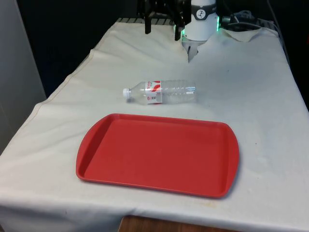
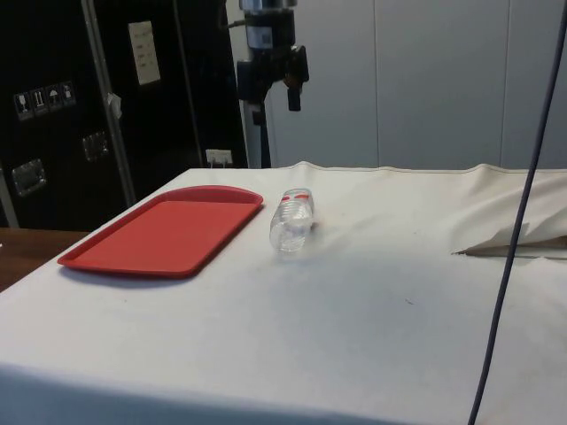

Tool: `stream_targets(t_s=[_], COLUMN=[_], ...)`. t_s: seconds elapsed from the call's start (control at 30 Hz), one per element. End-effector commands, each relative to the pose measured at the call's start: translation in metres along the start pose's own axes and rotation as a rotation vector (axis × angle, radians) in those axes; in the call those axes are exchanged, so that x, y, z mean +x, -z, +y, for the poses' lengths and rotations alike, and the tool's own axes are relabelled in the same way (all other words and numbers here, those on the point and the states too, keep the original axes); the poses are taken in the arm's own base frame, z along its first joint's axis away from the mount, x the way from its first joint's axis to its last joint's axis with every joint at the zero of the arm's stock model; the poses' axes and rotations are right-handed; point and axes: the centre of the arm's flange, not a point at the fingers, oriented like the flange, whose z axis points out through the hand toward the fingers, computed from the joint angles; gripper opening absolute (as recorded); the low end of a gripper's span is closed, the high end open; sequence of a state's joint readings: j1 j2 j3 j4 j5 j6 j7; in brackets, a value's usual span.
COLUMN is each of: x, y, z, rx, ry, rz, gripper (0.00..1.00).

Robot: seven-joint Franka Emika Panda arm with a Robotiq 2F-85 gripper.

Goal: Place the bottle upright on the tray.

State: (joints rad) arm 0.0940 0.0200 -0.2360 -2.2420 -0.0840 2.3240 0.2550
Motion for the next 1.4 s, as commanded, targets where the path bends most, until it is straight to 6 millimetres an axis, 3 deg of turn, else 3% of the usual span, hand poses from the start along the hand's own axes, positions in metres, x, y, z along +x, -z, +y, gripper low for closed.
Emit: stream_targets(t_s=[0.0,0.47,0.9,1.37], x=[0.001,0.002,0.005,0.006], y=[-0.004,-0.025,-0.026,-0.042], z=[0.0,0.006,0.016,0.025], rx=[0.003,0.006,0.003,0.037], ry=[-0.012,-0.067,-0.092,-0.174], rz=[0.008,0.009,0.001,-0.03], gripper=[1.0,1.0,1.0,1.0])
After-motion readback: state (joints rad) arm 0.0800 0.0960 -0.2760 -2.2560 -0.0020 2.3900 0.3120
